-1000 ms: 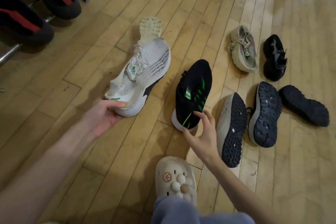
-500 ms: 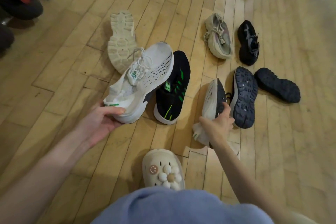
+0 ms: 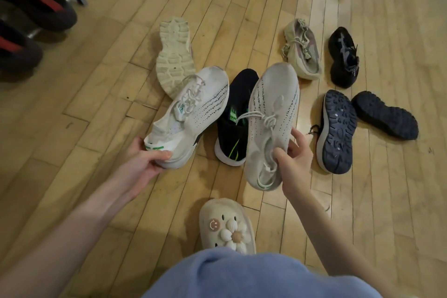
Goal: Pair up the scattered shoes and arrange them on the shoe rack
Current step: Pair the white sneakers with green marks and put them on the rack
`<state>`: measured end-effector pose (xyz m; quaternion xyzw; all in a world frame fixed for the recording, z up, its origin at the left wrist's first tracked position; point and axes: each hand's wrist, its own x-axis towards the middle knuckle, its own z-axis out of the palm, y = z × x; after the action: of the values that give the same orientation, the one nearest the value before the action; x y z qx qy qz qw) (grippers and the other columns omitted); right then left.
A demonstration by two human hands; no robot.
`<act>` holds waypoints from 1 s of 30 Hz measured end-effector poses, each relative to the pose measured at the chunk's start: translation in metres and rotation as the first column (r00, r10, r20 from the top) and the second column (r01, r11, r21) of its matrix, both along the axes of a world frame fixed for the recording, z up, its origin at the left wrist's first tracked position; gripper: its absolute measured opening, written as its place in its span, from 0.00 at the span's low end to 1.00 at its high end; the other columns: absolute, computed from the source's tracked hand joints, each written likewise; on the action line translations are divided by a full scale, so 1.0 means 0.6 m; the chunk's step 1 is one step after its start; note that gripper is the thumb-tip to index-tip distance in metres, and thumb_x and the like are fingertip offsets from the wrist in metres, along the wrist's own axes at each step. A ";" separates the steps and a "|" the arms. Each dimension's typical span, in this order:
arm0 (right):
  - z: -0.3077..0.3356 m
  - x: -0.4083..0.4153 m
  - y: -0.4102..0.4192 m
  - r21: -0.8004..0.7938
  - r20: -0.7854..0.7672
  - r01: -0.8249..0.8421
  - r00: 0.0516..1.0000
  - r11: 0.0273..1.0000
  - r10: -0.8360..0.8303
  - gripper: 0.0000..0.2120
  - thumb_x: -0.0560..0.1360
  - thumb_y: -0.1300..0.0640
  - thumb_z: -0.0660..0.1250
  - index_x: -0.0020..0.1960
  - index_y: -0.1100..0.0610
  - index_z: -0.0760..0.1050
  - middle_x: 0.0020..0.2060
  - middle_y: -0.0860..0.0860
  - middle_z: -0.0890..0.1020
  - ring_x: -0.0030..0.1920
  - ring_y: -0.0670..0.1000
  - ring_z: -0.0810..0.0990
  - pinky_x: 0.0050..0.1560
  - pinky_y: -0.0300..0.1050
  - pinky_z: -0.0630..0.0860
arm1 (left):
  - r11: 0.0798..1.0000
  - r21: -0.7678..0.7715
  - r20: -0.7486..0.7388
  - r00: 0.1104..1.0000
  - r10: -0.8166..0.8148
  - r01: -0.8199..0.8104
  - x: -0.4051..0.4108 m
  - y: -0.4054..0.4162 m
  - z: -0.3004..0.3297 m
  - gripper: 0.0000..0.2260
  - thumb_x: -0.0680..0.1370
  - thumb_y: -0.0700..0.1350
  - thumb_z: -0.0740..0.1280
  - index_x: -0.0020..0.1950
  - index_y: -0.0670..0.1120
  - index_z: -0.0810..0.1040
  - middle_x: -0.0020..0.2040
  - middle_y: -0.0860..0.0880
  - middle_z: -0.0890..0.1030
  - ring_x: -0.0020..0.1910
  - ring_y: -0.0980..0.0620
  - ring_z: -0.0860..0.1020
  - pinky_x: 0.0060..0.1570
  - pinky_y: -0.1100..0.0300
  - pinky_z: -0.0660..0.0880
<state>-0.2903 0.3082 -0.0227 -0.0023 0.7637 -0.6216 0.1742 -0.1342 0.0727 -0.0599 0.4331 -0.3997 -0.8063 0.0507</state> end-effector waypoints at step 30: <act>0.006 0.136 -0.255 0.234 0.168 -0.198 0.973 0.952 0.161 0.24 0.74 0.49 0.69 0.64 0.52 0.62 0.66 0.53 0.63 0.66 0.53 0.67 0.61 0.47 0.69 | 0.952 -0.198 -0.156 0.967 0.203 -0.232 0.114 -0.093 0.085 0.10 0.69 0.44 0.67 0.43 0.36 0.75 0.32 0.42 0.77 0.27 0.50 0.75 0.29 0.60 0.72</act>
<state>-0.2085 0.1555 -0.0189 -0.0044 0.8175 -0.5005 0.2848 -0.0658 0.0171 -0.0091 0.4113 -0.4297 -0.7753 0.2125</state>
